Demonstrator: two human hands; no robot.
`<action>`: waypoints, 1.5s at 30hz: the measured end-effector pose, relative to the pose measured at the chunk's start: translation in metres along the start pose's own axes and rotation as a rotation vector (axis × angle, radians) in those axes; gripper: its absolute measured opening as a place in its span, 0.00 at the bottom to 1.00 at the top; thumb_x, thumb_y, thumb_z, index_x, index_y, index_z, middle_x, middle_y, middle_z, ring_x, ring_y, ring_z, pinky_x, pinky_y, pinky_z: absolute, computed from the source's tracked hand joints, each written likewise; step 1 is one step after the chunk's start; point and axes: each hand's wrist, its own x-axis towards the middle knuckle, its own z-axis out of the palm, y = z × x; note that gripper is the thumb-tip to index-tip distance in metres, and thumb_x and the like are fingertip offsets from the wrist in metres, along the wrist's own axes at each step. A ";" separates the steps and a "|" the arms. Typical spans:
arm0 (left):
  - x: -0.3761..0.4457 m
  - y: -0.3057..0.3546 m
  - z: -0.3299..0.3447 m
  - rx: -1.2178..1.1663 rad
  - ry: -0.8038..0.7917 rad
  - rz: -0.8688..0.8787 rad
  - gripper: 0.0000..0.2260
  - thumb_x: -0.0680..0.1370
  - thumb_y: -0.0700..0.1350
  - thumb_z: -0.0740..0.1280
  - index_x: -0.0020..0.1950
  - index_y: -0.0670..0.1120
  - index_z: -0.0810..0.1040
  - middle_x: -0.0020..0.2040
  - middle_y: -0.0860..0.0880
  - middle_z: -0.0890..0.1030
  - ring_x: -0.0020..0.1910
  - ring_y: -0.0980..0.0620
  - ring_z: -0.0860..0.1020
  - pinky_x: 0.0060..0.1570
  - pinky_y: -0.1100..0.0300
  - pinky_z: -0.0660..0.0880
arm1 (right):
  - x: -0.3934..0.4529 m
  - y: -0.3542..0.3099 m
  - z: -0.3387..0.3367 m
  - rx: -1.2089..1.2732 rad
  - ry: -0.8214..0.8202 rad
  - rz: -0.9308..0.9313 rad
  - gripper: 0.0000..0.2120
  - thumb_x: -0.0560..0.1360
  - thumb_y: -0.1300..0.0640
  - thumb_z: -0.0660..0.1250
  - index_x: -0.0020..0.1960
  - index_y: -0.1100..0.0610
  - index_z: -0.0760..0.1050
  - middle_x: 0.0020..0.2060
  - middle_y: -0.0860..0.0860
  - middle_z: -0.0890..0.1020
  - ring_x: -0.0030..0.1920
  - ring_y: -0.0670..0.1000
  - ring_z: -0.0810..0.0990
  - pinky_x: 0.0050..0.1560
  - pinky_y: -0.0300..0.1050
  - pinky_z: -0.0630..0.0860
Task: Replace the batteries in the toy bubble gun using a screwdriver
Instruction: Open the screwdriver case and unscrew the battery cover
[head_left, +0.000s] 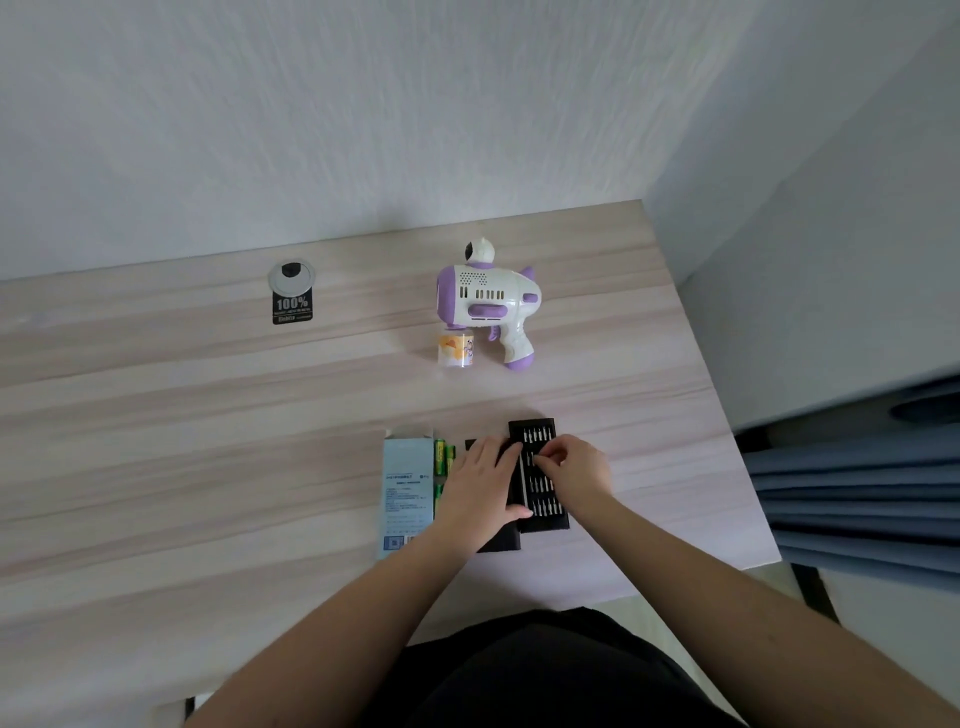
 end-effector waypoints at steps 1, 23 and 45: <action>0.000 0.000 0.000 0.002 -0.018 0.002 0.42 0.69 0.63 0.72 0.76 0.48 0.58 0.73 0.48 0.62 0.73 0.47 0.60 0.71 0.51 0.58 | 0.000 0.001 -0.001 0.000 -0.001 -0.001 0.02 0.75 0.53 0.69 0.45 0.50 0.76 0.36 0.44 0.77 0.37 0.44 0.75 0.31 0.36 0.66; -0.006 0.005 0.006 -0.133 -0.024 -0.016 0.45 0.64 0.60 0.77 0.74 0.46 0.61 0.76 0.46 0.57 0.76 0.45 0.53 0.75 0.50 0.49 | -0.002 0.012 0.005 0.012 0.034 -0.014 0.03 0.75 0.53 0.69 0.46 0.52 0.77 0.40 0.46 0.80 0.40 0.46 0.77 0.35 0.38 0.67; -0.018 0.039 -0.013 -0.979 0.175 -0.402 0.14 0.75 0.39 0.71 0.58 0.48 0.74 0.43 0.56 0.82 0.42 0.66 0.81 0.45 0.71 0.75 | -0.020 0.024 -0.027 0.458 0.005 -0.038 0.03 0.73 0.53 0.71 0.44 0.51 0.78 0.39 0.47 0.84 0.41 0.50 0.83 0.49 0.50 0.80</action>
